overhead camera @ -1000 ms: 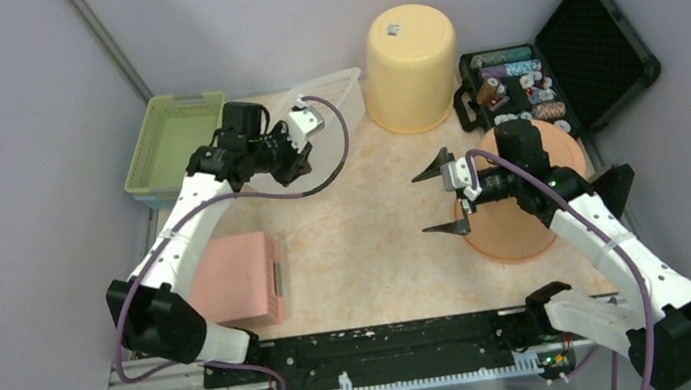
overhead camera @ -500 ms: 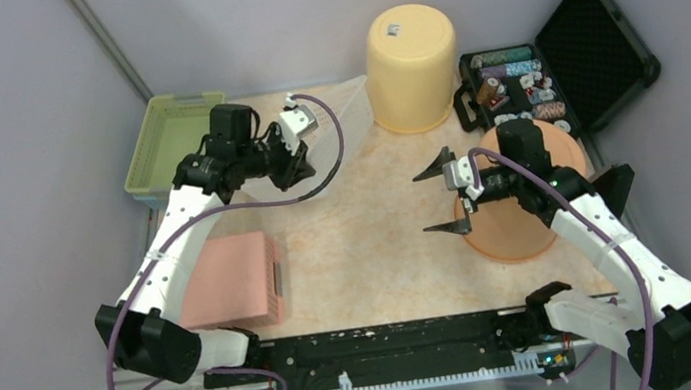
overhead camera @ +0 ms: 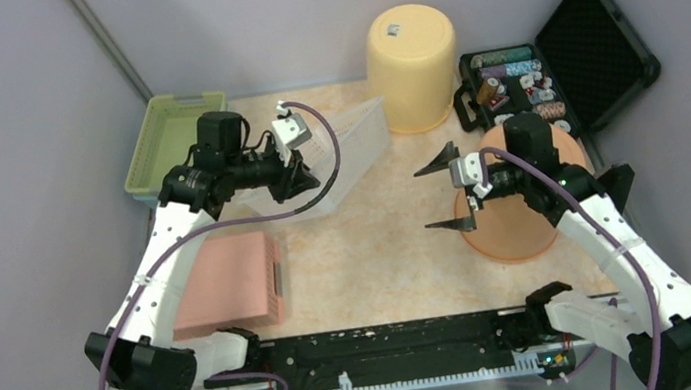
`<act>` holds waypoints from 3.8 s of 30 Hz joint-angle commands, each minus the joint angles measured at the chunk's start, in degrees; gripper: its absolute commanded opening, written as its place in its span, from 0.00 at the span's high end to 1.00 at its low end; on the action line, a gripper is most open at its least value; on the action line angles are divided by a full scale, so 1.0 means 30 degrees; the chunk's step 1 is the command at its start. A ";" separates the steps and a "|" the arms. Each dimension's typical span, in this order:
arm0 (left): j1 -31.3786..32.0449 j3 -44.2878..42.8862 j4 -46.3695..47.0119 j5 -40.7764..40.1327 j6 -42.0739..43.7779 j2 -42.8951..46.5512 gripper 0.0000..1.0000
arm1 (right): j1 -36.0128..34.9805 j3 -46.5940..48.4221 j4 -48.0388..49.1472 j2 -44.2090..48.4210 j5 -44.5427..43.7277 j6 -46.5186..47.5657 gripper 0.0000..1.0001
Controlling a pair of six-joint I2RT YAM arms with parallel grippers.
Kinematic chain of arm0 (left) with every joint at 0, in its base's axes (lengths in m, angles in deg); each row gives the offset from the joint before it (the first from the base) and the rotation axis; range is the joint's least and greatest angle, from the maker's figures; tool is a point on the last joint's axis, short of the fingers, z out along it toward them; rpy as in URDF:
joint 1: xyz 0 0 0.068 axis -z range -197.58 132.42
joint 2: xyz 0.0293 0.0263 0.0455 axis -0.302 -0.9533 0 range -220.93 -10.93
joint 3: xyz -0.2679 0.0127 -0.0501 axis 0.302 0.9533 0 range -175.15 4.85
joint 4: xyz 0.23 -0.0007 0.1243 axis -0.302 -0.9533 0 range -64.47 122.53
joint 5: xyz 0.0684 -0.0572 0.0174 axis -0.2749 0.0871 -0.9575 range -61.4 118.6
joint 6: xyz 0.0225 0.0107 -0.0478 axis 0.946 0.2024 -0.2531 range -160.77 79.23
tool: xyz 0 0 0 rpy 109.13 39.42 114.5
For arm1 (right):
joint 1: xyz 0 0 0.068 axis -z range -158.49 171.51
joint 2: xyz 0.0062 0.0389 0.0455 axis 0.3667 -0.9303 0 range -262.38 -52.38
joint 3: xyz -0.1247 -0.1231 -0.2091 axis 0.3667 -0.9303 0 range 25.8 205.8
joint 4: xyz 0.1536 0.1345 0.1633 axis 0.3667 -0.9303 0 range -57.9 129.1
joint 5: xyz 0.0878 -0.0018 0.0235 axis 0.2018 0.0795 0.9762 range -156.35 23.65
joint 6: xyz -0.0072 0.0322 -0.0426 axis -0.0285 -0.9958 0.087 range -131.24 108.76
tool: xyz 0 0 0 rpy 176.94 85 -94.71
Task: Turn the large container upside down
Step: Turn the container upside down at the center of the board.
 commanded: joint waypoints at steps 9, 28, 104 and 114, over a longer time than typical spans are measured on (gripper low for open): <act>-0.0135 0.0805 0.2283 0.2635 -0.0740 0.1302 1.00 | 0.0164 0.2178 -0.0488 0.0229 0.1084 0.0327 0.01; -0.0109 0.3012 -0.0450 1.0681 0.2919 0.1703 1.00 | -0.0711 0.4714 -0.0282 -0.2271 -0.0287 0.0388 0.14; -0.0372 0.2024 0.0234 0.4795 0.2887 0.4304 0.01 | -0.2944 0.7635 0.5053 -1.0391 -0.0913 -1.3322 1.00; -0.0347 0.1838 -0.0490 0.4990 0.3821 0.4371 0.01 | -0.1532 0.8384 0.6719 -1.2876 -0.1930 -1.7335 1.00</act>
